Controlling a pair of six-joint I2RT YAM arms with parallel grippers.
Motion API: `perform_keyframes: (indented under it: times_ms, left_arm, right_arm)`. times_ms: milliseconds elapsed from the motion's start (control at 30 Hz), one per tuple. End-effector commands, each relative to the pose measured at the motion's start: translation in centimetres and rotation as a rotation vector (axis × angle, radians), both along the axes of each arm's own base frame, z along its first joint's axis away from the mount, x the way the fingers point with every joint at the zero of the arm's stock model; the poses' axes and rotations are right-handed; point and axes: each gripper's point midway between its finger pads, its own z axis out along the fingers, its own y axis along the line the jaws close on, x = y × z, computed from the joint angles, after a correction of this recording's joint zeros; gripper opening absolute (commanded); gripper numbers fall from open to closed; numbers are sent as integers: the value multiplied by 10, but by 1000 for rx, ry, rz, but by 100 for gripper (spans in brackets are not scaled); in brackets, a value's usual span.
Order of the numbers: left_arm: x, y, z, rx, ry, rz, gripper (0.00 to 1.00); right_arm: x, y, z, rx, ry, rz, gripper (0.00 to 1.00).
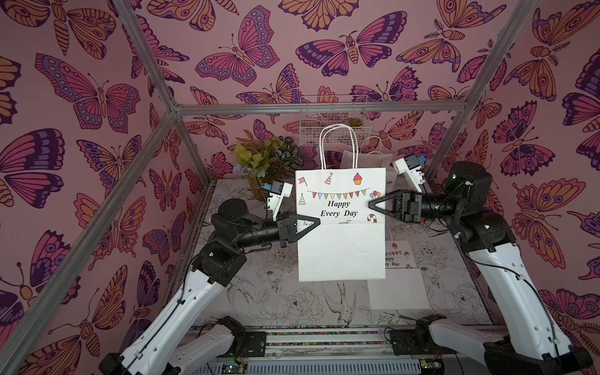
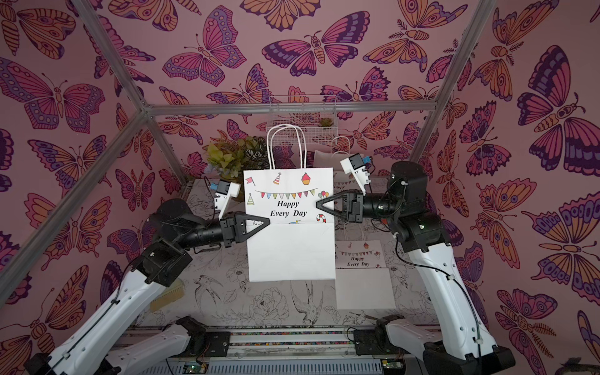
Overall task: Put away the paper bag
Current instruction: Press the paper bag.
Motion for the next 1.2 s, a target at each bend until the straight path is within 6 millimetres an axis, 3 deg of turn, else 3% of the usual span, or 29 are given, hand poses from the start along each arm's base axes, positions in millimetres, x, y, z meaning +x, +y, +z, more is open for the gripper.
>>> perform_keyframes:
  times_ms: [0, 167, 200, 233, 300, 400, 433, 533, 567, 767, 867, 933, 967, 1033, 1167]
  left_arm:
    - [-7, 0, 4, 11, -29, -26, 0]
    - [-6, 0, 0, 25, -21, -25, 0]
    - [-6, 0, -1, 27, -20, -24, 0]
    - [-5, -1, -1, 29, -18, -24, 0]
    - [-5, -1, -2, 31, -14, -24, 0]
    - [-2, -2, -6, 38, -4, -24, 0]
    - [-1, -3, -7, 41, 2, -23, 0]
    - [1, -4, -14, 50, 12, -21, 0]
    - [2, -4, -15, 52, 14, -20, 0]
    - [5, -7, -17, 61, 16, -27, 0]
    - [6, -7, -18, 64, 18, -24, 0]
    - [6, -6, -20, 65, 21, -20, 0]
    - [6, -6, -21, 67, 23, -18, 0]
    - [6, -6, -23, 68, 27, -15, 0]
    - [7, -4, -26, 73, 34, 1, 0]
  right_arm:
    - [6, -4, 11, 9, -45, -29, 0]
    - [11, -4, 12, 13, -46, -35, 2]
    - [13, -4, 12, 12, -44, -38, 14]
    - [15, -5, 12, 12, -43, -47, 32]
    - [21, -8, 12, 12, -40, -72, 54]
    - [32, -14, 15, 23, -39, -110, 61]
    - [36, -15, 17, 30, -40, -118, 56]
    - [43, -17, 18, 46, -41, -129, 10]
    - [44, -17, 18, 49, -38, -130, 2]
    - [49, -17, 22, 69, -42, -125, 0]
    - [50, -17, 28, 79, -55, -128, 21]
    - [52, -17, 31, 87, -59, -128, 24]
    - [53, -17, 32, 89, -58, -127, 19]
    - [54, -16, 32, 90, -57, -127, 0]
    - [53, -17, 26, 86, -46, -132, 0]
